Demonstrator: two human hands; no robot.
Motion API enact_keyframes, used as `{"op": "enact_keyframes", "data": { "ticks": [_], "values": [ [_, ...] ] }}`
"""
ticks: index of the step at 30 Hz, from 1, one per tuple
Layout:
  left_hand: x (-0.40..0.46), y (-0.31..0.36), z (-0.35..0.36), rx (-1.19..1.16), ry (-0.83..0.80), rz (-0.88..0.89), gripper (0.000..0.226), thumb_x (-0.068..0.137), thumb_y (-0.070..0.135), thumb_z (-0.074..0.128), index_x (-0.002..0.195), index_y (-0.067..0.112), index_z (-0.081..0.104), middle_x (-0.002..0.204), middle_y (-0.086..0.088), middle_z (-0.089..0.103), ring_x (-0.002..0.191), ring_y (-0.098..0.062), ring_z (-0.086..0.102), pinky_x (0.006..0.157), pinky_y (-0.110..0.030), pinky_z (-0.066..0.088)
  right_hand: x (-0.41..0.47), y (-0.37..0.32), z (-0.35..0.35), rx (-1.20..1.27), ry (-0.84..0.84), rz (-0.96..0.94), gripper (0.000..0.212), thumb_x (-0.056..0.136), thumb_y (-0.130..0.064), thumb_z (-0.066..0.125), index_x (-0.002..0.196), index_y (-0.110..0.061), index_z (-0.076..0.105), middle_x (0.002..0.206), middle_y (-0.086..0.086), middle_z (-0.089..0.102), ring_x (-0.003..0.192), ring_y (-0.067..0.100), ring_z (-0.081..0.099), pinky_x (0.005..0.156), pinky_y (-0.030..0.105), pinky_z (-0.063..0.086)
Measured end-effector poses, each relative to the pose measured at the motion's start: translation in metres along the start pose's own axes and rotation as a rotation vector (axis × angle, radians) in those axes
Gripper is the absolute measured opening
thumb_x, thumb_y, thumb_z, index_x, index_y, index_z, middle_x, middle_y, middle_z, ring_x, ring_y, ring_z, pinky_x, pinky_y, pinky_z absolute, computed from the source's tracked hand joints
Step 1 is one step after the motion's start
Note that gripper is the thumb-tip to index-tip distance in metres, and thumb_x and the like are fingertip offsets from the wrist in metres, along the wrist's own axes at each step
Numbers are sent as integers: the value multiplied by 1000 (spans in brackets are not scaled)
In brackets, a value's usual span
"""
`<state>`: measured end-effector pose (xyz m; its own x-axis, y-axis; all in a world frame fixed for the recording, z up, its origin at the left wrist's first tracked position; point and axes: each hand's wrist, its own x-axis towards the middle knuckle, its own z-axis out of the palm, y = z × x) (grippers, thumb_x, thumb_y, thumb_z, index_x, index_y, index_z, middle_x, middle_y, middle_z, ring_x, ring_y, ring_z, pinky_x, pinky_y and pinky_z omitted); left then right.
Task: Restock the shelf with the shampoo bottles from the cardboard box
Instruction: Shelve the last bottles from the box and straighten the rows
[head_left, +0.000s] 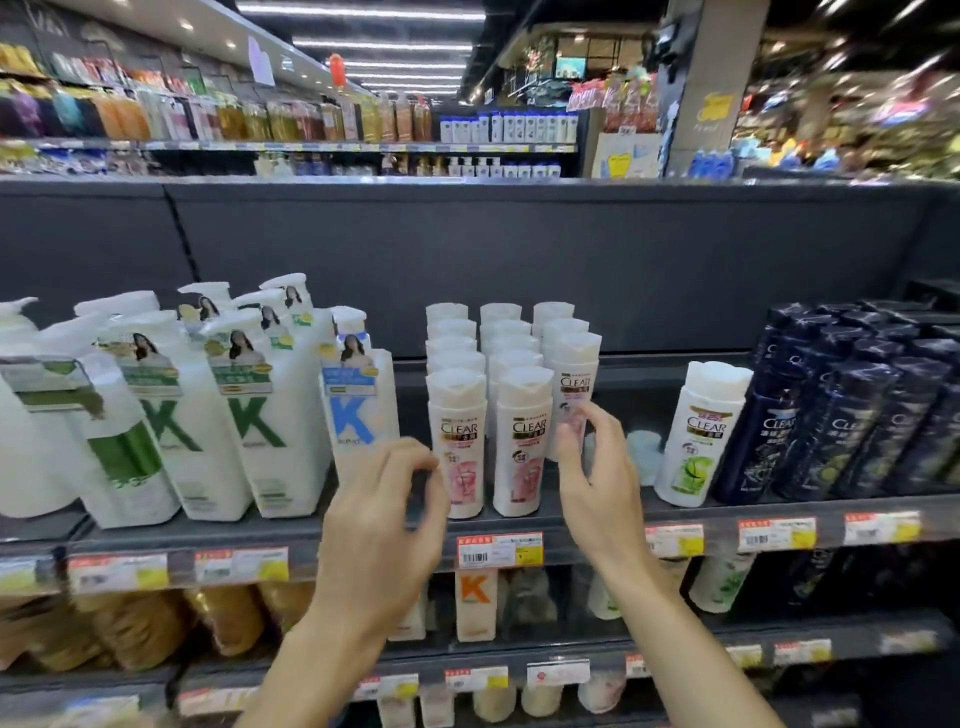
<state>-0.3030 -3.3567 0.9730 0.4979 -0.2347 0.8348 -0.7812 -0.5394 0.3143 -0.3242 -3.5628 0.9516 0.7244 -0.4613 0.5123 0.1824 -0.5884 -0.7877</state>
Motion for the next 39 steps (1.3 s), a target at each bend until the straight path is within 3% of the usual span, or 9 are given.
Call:
{"op": "enact_keyframes", "data": {
  "ticks": [3,6,8,10,16,20,25,32,39],
  "values": [
    [-35,-19,-5,5,-125,-61,16,86,26,53,93,15,63,90,3,63,82,-17,61,75,-23,46,-17,-10,-1,-121,-21,-57,49,95,-49,47,140,-34,36,140,-22,40,125,-16,35,98,15,32],
    [-47,-25,-7,49,-246,-92,12,82,22,65,94,20,62,90,5,62,81,-14,61,73,-20,40,-26,-11,11,-338,-42,-127,77,95,-42,56,156,-29,10,163,-12,14,148,2,15,116,28,25],
    [-46,-23,-8,22,-318,-116,21,79,18,72,95,24,59,91,10,59,82,-7,57,72,-15,38,-32,-6,23,-464,-54,-184,85,97,-41,55,157,-27,-4,165,-8,-5,151,7,2,118,31,22],
    [-44,-19,-9,-8,-356,-144,22,81,21,70,97,29,57,92,14,56,82,-1,53,72,-14,40,-36,1,33,-503,-74,-202,88,96,-39,55,155,-26,-8,165,-7,-11,151,10,2,116,31,25],
    [-35,-14,-8,-63,-381,-206,20,90,27,62,109,31,56,101,21,53,91,4,51,78,-10,44,-34,7,37,-238,-90,60,91,92,-46,61,155,-37,-3,163,-7,14,146,11,24,114,42,34],
    [-31,-14,-4,-40,-403,-196,23,89,25,64,111,28,59,103,19,56,94,7,50,74,0,34,-33,13,39,-234,-127,73,83,93,-46,58,155,-34,4,161,-8,21,144,10,27,113,37,33],
    [-23,-6,1,-28,-401,-153,18,88,22,64,104,26,59,97,13,59,88,-1,56,74,-15,48,-31,20,41,-269,-111,57,81,94,-45,58,156,-28,9,160,-6,25,143,11,30,110,31,34],
    [-20,-5,7,-34,-402,-179,19,89,21,64,107,26,59,100,16,57,92,3,54,72,-4,39,-28,26,46,-244,-58,31,80,93,-44,58,156,-28,12,160,-5,24,143,11,30,110,33,37],
    [-20,-14,21,-27,-393,-291,22,88,18,66,107,23,57,102,12,56,93,0,54,73,-4,39,-22,30,51,-229,-51,17,76,94,-43,57,155,-27,15,159,-3,27,143,11,31,108,30,35]
  ]
}}
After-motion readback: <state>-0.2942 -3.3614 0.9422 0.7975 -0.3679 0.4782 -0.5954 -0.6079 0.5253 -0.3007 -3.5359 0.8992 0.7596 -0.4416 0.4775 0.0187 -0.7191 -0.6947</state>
